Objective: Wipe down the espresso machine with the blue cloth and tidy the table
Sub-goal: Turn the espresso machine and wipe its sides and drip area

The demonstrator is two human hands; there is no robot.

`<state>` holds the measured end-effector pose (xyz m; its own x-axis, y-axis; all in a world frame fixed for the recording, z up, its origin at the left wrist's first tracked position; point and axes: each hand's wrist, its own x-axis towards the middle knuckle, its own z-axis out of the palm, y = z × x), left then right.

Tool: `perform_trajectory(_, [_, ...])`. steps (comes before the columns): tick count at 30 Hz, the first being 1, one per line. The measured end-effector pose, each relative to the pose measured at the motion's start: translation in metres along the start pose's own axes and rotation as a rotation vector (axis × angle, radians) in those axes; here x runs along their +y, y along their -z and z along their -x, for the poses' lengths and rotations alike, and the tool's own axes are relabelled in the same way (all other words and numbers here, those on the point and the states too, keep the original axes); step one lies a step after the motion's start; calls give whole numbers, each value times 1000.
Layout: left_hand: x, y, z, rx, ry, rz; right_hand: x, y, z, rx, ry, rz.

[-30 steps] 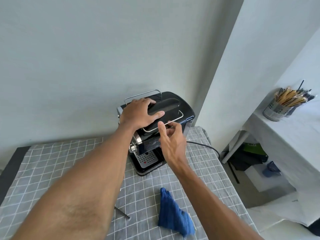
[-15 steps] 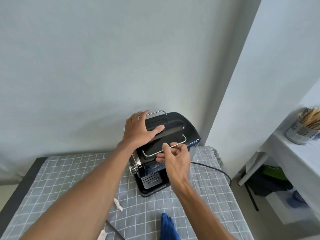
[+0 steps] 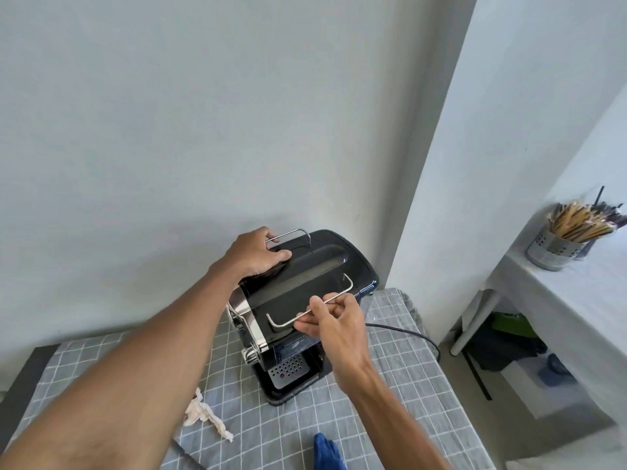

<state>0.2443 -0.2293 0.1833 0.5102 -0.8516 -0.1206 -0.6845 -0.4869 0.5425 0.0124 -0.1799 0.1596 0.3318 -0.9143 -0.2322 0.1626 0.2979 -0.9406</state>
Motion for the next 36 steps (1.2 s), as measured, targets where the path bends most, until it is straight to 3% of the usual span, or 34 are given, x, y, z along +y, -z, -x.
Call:
perform_trajectory(7, [-6, 8, 0, -41, -71, 6, -3, 8, -2, 11, -19, -29])
perform_trajectory(15, [-8, 10, 21, -97, -61, 92, -24, 42, -3, 17, -9, 184])
perform_trajectory(26, [4, -3, 84, 76, 58, 521, -59, 69, -42, 14, 91, 454])
perform_trajectory(36, [9, -17, 107, 99, 152, 681, -76, 63, -85, 6, 123, 629])
